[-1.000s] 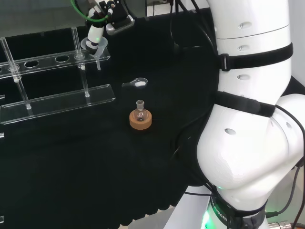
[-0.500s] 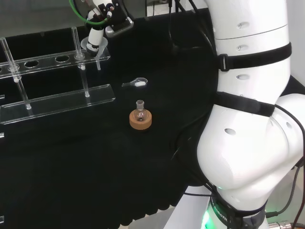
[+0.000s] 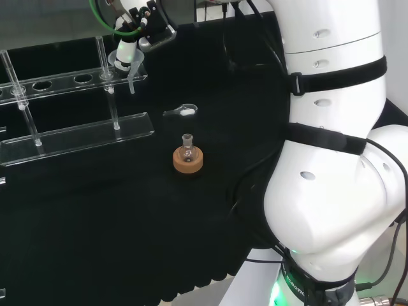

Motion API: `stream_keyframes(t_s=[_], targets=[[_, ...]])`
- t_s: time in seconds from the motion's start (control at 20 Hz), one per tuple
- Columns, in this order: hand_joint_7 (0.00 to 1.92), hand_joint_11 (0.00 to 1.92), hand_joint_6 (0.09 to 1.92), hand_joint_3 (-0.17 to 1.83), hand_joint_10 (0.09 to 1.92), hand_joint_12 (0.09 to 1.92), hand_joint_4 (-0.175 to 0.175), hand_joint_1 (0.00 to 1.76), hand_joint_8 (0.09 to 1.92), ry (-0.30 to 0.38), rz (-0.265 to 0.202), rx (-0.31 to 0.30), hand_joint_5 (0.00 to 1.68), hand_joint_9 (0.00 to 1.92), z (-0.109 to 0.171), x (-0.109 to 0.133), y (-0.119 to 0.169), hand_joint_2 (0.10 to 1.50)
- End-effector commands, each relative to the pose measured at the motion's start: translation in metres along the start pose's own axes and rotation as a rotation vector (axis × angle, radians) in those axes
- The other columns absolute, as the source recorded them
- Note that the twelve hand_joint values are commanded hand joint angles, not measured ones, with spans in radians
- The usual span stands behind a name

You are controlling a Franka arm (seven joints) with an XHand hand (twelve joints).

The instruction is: Pick up the funnel from the transparent funnel stand.

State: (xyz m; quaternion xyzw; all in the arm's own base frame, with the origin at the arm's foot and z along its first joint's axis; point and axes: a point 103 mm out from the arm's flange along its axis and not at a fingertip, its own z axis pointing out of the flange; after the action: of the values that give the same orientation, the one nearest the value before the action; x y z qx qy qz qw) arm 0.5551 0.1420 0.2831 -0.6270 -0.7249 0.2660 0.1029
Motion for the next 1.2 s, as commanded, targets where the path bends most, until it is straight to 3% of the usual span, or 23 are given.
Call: stream_keyframes(t_s=[0.05,0.55,0.75,0.95,1.1,1.2], targets=[[0.0,0.3,0.09,0.52,0.94,1.53,0.046,0.7,0.7,0.0,-0.001,0.001,0.15,0.16,0.005,0.002,0.007,0.58],[0.0,0.32,0.09,0.53,0.92,1.53,0.046,0.72,0.69,-0.017,0.004,0.002,0.16,0.17,0.007,0.004,0.012,0.59],[0.1,0.39,0.09,0.55,0.8,1.49,0.035,0.76,0.72,-0.039,0.022,-0.016,0.24,0.32,0.007,0.005,0.013,0.6],[0.27,0.47,0.09,0.59,0.69,1.44,0.014,0.81,0.71,-0.062,0.057,-0.076,0.38,0.49,0.006,0.002,0.012,0.64],[0.42,0.53,0.1,0.61,0.62,1.37,-0.006,0.83,0.7,-0.068,0.076,-0.166,0.56,0.64,0.003,0.001,0.006,0.67],[0.54,0.58,0.22,0.62,0.55,1.33,-0.009,0.85,0.67,-0.084,0.085,-0.238,0.69,0.75,-0.003,0.001,0.0,0.69]])
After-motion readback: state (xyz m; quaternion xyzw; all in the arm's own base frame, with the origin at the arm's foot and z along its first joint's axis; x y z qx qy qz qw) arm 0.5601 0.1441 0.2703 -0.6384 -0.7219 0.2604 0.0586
